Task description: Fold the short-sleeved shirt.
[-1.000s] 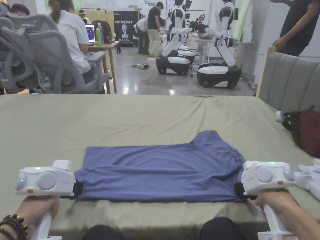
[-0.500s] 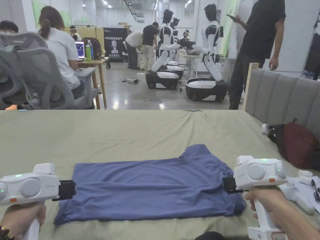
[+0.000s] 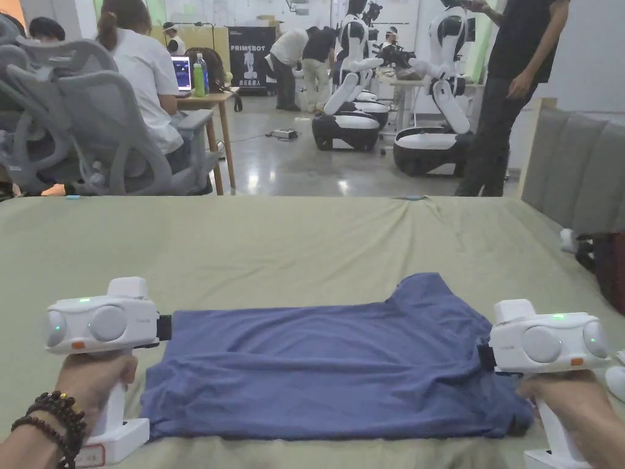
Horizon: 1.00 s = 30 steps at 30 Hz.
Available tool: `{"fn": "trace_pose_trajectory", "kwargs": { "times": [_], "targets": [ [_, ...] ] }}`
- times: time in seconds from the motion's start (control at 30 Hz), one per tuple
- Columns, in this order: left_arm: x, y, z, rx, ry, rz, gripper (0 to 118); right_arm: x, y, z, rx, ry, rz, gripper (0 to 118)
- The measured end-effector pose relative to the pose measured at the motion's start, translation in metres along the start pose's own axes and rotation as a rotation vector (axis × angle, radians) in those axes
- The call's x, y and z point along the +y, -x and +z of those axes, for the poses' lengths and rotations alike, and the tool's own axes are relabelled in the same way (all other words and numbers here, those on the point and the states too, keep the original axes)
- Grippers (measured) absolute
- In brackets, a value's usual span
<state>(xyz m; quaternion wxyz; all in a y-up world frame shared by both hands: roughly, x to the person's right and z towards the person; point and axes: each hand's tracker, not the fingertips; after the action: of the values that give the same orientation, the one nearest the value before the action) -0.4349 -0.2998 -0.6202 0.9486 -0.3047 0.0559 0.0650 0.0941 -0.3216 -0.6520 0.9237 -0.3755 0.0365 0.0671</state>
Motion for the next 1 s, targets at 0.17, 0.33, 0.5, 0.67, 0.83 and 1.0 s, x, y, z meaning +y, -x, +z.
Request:
{"fn": "trace_pose_trajectory", "kwargs": {
  "times": [0.17, 0.33, 0.5, 0.67, 0.83, 1.0],
  "targets": [
    [0.042, 0.001, -0.081, 0.008, 0.027, 0.001, 58, 0.021, 0.007, -0.035, -0.032, 0.001, 0.066, 1],
    [0.059, 0.006, -0.173, 0.051, 0.128, -0.027, 90, 0.038, 0.011, -0.07, -0.011, 0.013, 0.06, 1],
    [0.042, 0.002, -0.209, 0.09, 0.201, -0.095, 49, 0.053, 0.017, -0.095, 0.01, 0.024, 0.072, 1],
    [0.042, -0.004, -0.19, 0.052, 0.153, -0.1, 2, 0.096, 0.009, -0.113, 0.002, 0.015, 0.069, 1],
    [0.04, -0.003, -0.192, 0.056, 0.168, -0.071, 2, 0.146, -0.003, -0.144, -0.008, -0.025, 0.016, 38],
    [0.039, -0.001, -0.197, 0.048, 0.174, -0.069, 2, 0.167, -0.015, -0.198, -0.076, 0.083, 0.005, 102]
  ]
}}
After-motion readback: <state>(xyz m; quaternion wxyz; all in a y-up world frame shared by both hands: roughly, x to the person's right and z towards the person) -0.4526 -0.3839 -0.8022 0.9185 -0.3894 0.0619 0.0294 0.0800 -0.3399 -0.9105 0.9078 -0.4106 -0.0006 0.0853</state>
